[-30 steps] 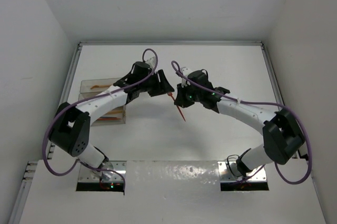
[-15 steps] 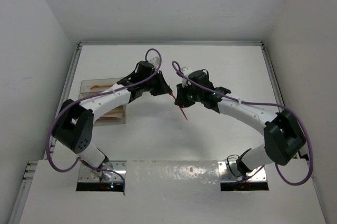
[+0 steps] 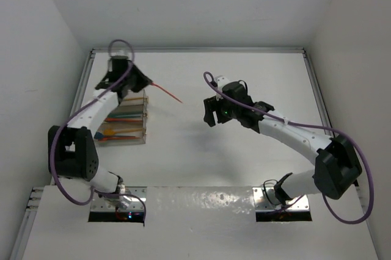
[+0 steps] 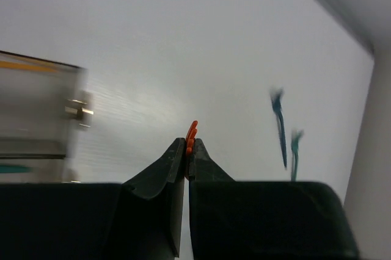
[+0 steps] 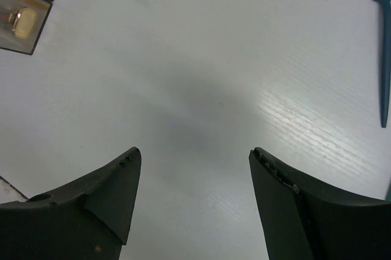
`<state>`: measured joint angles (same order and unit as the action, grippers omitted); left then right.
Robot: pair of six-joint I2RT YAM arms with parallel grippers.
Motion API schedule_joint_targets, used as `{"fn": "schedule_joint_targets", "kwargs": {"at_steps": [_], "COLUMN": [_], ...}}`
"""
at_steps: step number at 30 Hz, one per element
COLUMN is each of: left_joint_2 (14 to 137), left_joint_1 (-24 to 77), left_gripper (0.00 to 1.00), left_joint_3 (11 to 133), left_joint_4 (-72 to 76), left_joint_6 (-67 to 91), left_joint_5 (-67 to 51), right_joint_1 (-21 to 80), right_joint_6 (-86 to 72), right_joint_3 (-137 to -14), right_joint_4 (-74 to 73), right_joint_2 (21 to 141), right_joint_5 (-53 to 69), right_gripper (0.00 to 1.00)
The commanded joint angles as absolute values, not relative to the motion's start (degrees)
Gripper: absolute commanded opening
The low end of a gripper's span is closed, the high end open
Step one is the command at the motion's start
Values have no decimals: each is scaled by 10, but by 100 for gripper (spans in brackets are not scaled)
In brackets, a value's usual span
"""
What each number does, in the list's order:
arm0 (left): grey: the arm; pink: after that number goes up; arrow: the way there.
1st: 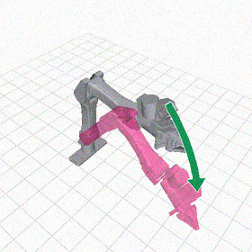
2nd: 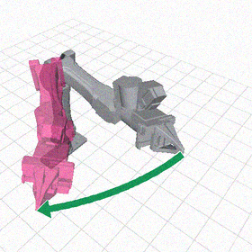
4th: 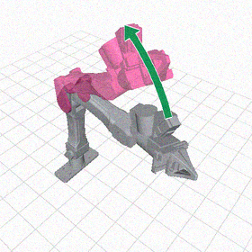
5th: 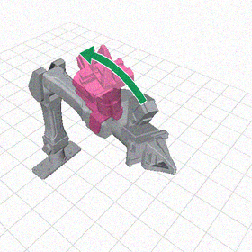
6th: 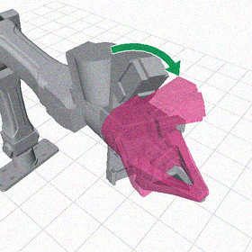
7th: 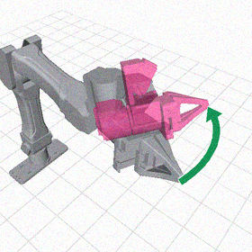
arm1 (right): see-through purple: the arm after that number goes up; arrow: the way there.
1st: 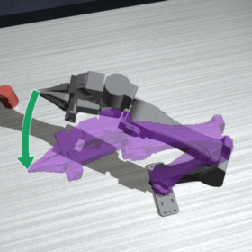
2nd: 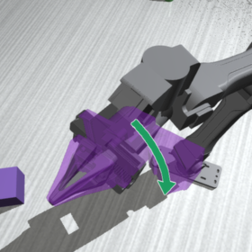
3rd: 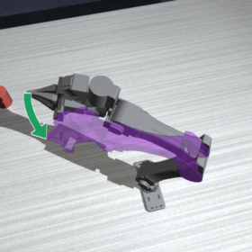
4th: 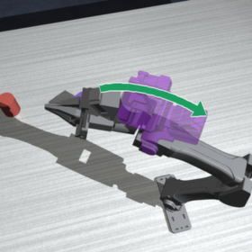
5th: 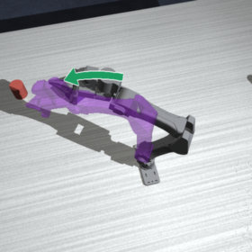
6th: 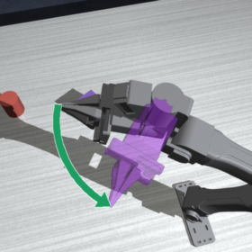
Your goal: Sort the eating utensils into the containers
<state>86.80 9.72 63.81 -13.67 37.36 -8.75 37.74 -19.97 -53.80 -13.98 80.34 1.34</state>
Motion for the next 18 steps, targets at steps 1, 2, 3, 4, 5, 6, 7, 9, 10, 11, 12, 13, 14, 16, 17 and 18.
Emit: {"fn": "schedule_joint_targets", "kwargs": {"at_steps": [1, 2, 3, 4, 5, 6, 7, 9, 10, 11, 12, 13, 14, 16, 17, 18], "left_joint_2": [811, 809, 809, 811, 816, 820, 825, 832, 841, 846, 852, 866, 874, 890, 896, 904], "left_joint_1": [2, -24, -66, -83, -115, -127, -140, -168, -175, -181, -183, -185, -185, -185, -185, -185], "left_gripper": [0, 0, 0, 0, 0, 0, 0, 0, 0, 0, 0, 0, 0, 0, 0, 0], "left_joint_3": [627, 626, 625, 625, 622, 621, 618, 604, 600, 595, 594, 595, 596, 599, 599, 600], "left_joint_4": [-154, -160, -162, -164, -167, -168, -166, -152, -145, -135, -130, -126, -118, -108, -105, -105], "left_joint_6": [374, 367, 365, 362, 359, 358, 358, 360, 362, 366, 368, 371, 375, 380, 382, 385], "left_joint_5": [-55, -55, -56, -58, -61, -61, -60, -59, -60, -55, -55, -52, -53, -56, -57, -57], "right_joint_1": [380, 379, 379, 378, 374, 373, 371, 365, 363, 360, 359, 358, 357, 353, 352, 349], "right_joint_6": [-185, -184, -184, -182, -182, -180, -179, -178, -178, -178, -177, -177, -176, -175, -174, -173], "right_joint_3": [-535, -532, -525, -522, -519, -516, -515, -512, -511, -508, -508, -506, -505, -504, -503, -502], "right_joint_4": [-142, -142, -142, -142, -144, -144, -146, -146, -146, -146, -145, -143, -143, -144, -145, -147], "right_joint_2": [775, 771, 769, 766, 762, 761, 760, 758, 758, 758, 758, 758, 759, 759, 758, 758], "right_joint_5": [-22, -30, -32, -34, -36, -38, -37, -37, -37, -35, -34, -33, -33, -33, -34, -38], "right_gripper": [71, 71, 71, 71, 71, 71, 71, 71, 71, 71, 71, 71, 71, 71, 71, 71]}}
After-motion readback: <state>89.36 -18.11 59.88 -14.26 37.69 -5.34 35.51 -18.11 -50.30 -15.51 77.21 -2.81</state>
